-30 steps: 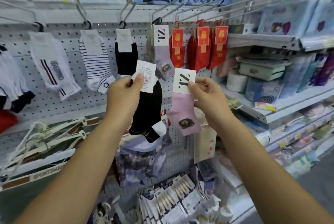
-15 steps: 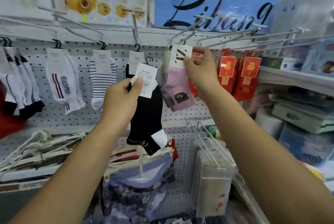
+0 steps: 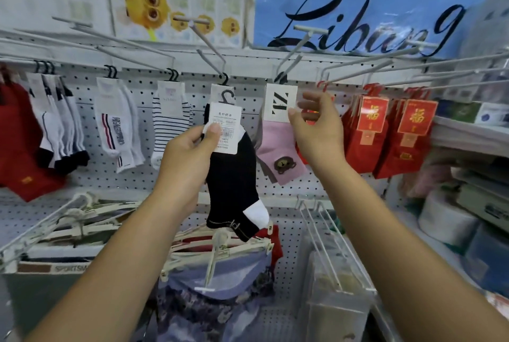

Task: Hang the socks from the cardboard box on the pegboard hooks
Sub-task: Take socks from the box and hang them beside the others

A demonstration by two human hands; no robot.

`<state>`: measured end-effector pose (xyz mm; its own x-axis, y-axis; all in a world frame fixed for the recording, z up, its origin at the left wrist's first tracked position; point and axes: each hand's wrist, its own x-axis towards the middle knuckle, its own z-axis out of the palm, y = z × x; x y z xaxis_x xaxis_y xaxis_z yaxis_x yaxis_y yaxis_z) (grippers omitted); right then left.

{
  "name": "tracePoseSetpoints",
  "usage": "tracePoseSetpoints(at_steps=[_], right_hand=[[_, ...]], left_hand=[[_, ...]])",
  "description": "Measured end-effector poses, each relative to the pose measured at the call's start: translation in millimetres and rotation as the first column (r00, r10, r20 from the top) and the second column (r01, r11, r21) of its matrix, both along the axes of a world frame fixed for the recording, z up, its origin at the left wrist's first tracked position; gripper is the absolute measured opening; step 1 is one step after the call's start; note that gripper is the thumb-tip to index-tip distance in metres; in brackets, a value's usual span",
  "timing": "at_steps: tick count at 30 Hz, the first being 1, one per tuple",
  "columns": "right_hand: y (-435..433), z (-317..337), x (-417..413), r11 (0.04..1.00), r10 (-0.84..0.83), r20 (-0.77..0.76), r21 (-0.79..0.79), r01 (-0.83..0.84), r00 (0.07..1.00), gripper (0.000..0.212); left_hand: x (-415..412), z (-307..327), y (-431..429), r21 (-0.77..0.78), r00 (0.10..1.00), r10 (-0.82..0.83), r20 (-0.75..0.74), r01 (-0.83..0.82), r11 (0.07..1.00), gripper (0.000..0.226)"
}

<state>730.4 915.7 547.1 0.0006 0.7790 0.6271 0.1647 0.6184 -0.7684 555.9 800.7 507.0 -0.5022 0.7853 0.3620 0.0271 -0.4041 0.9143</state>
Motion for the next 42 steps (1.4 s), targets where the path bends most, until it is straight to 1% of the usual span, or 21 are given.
tracePoseSetpoints(at_steps=[2,3,4,5,6,7,9,11,14,16,18,21,23,24,25,27,29,32,36,42], right_hand=[[-15.0,-14.0,3.7,0.996,-0.082,-0.050,0.037,0.084,0.995,0.021],[-23.4,-20.4,4.7,0.997,-0.060,-0.081,0.035,0.063,0.995,0.017],[-32.0,-24.9,4.1,1.000,0.022,-0.100,0.018,-0.020,0.995,0.015],[-40.8,-27.3,1.7,0.990,0.140,-0.096,-0.014,-0.142,0.985,0.014],[-49.1,-28.3,-2.1,0.964,0.257,-0.076,-0.048,-0.261,0.964,0.016],[-55.8,-28.8,-5.8,0.937,0.340,-0.046,-0.072,-0.343,0.939,0.019],[-64.9,-27.8,-13.1,0.907,0.410,-0.011,-0.097,-0.410,0.912,0.022],[-68.1,-24.8,-17.7,0.901,0.426,0.004,-0.089,-0.424,0.905,0.023],[-68.2,-19.9,-23.3,0.906,0.421,0.044,-0.062,-0.419,0.906,0.022],[-63.9,-16.9,-28.1,0.914,0.403,0.027,-0.069,-0.401,0.915,0.024],[-55.5,-12.1,-33.3,0.912,0.394,-0.042,-0.105,-0.397,0.918,0.028],[-42.9,-0.9,-43.4,0.882,0.417,-0.174,-0.159,-0.443,0.892,0.023],[-35.6,5.5,-55.1,0.885,0.402,-0.213,-0.158,-0.437,0.891,0.022],[-32.1,7.9,-62.1,0.897,0.382,-0.213,-0.147,-0.416,0.899,0.023],[-28.0,9.2,-69.6,0.909,0.362,-0.208,-0.139,-0.393,0.909,0.022],[-19.0,11.1,-84.0,0.924,0.330,-0.207,-0.131,-0.360,0.921,0.016],[-10.7,13.3,-95.0,0.933,0.300,-0.212,-0.140,-0.333,0.930,0.017],[-0.6,16.6,-104.5,0.948,0.266,-0.185,-0.125,-0.291,0.946,0.016],[9.3,20.9,-110.6,0.959,0.260,-0.152,-0.074,-0.274,0.954,0.010],[27.4,18.8,-118.6,0.960,0.260,-0.028,-0.097,-0.262,0.965,0.012]], left_hand=[[1.3,-2.2,0.3,-0.003,1.000,0.005,0.006,-0.005,1.000,0.020],[3.1,-3.0,0.3,0.003,1.000,0.005,0.008,-0.005,1.000,0.022],[5.7,-3.2,0.8,0.009,1.000,0.003,0.013,-0.003,1.000,0.021],[7.6,-3.6,1.6,0.010,1.000,0.001,0.014,-0.001,1.000,0.018],[10.0,-3.3,2.5,0.010,1.000,-0.007,0.013,0.007,1.000,0.015],[12.5,-2.8,3.0,0.008,1.000,-0.024,0.007,0.024,1.000,0.014],[16.6,-0.9,2.5,-0.002,0.997,-0.077,-0.001,0.077,0.997,0.016],[17.5,1.1,0.1,-0.024,0.991,-0.132,-0.009,0.132,0.991,0.027],[10.9,4.7,-4.1,-0.071,0.979,-0.183,-0.086,0.177,0.982,0.047],[3.8,9.0,-8.1,-0.088,0.979,-0.168,-0.113,0.159,0.983,0.050],[-4.8,15.2,-12.3,-0.074,0.987,-0.098,-0.124,0.089,0.993,0.044],[-19.6,27.2,-18.3,0.046,0.977,0.107,-0.187,-0.100,0.994,0.019],[-29.7,39.5,-18.2,0.143,0.941,0.224,-0.252,-0.193,0.971,0.006],[-33.2,47.6,-16.9,0.184,0.920,0.264,-0.289,-0.217,0.959,0.006],[-35.7,55.7,-14.7,0.222,0.898,0.300,-0.323,-0.237,0.946,0.012],[-39.0,71.2,-8.3,0.280,0.862,0.356,-0.360,-0.264,0.923,0.020],[-39.8,82.3,-2.2,0.303,0.835,0.376,-0.402,-0.267,0.915,0.018],[-39.9,89.8,3.8,0.307,0.812,0.354,-0.464,-0.228,0.924,0.012],[-38.9,95.0,6.5,0.320,0.799,0.346,-0.492,-0.204,0.925,0.004],[-39.7,95.4,6.8,0.308,0.794,0.343,-0.502,-0.207,0.929,0.010]])
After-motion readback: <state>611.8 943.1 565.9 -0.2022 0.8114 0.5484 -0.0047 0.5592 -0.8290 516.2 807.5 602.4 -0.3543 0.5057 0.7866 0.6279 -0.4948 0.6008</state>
